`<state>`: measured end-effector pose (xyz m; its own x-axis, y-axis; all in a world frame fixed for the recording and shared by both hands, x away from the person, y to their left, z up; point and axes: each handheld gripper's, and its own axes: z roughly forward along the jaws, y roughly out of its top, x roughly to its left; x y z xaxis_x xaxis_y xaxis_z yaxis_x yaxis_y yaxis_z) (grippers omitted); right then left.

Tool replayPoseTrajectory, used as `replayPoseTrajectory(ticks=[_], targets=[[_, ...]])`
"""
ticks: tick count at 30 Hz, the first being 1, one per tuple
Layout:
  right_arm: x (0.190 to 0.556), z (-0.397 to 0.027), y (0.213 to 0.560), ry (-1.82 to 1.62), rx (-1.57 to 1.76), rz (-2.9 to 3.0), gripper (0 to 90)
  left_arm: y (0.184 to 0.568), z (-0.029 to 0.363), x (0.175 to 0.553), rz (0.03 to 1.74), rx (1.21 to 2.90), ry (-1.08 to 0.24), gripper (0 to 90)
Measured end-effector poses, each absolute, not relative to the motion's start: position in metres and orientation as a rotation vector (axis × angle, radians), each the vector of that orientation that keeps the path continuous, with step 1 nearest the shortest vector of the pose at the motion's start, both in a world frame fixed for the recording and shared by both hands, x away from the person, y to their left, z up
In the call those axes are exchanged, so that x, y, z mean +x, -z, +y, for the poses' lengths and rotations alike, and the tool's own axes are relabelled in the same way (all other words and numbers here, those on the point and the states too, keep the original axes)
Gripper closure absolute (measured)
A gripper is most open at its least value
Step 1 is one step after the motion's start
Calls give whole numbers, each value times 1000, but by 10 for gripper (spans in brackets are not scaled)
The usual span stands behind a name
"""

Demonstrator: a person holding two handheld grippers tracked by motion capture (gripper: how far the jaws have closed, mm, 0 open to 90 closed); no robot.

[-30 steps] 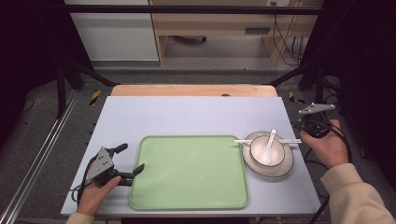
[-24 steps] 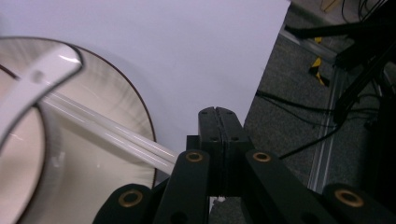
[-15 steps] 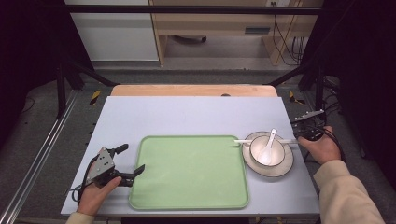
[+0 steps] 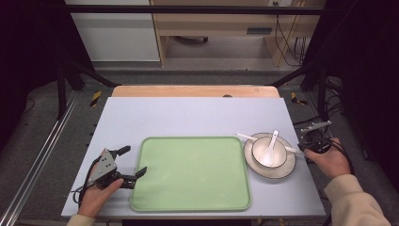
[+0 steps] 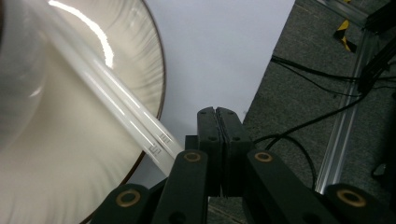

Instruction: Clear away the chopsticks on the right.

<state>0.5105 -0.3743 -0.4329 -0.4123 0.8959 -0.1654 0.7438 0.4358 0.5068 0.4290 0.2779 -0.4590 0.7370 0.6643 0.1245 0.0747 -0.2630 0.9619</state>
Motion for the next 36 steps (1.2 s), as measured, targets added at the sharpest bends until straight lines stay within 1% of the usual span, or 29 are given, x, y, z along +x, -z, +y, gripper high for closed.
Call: replayPoseTrajectory(ticks=[5, 7, 8, 12, 13, 15, 16, 25, 34, 36], targets=[[494, -372, 432, -516, 1395, 2300, 886, 459, 278, 429, 579, 1776, -632, 30], [489, -371, 430, -521, 1386, 2307, 872, 459, 277, 429, 581, 1770, -630, 30], [486, -372, 429, -524, 1376, 2305, 860, 459, 278, 429, 581, 1770, -629, 30], [479, -372, 420, -657, 1278, 2292, 741, 459, 277, 429, 577, 1775, -629, 30], [479, -372, 419, -665, 1259, 2301, 739, 459, 277, 429, 578, 1775, -629, 30], [479, -368, 419, -679, 1215, 2327, 745, 459, 276, 429, 574, 1777, -627, 31], [480, -364, 420, -671, 1183, 2355, 762, 460, 276, 429, 573, 1778, -627, 31], [488, -352, 425, -645, 1144, 2397, 798, 460, 277, 429, 574, 1779, -625, 32], [497, -350, 433, -632, 1108, 2453, 814, 460, 276, 429, 571, 1783, -623, 34], [497, -350, 433, -638, 1094, 2452, 834, 460, 276, 429, 570, 1785, -622, 34]])
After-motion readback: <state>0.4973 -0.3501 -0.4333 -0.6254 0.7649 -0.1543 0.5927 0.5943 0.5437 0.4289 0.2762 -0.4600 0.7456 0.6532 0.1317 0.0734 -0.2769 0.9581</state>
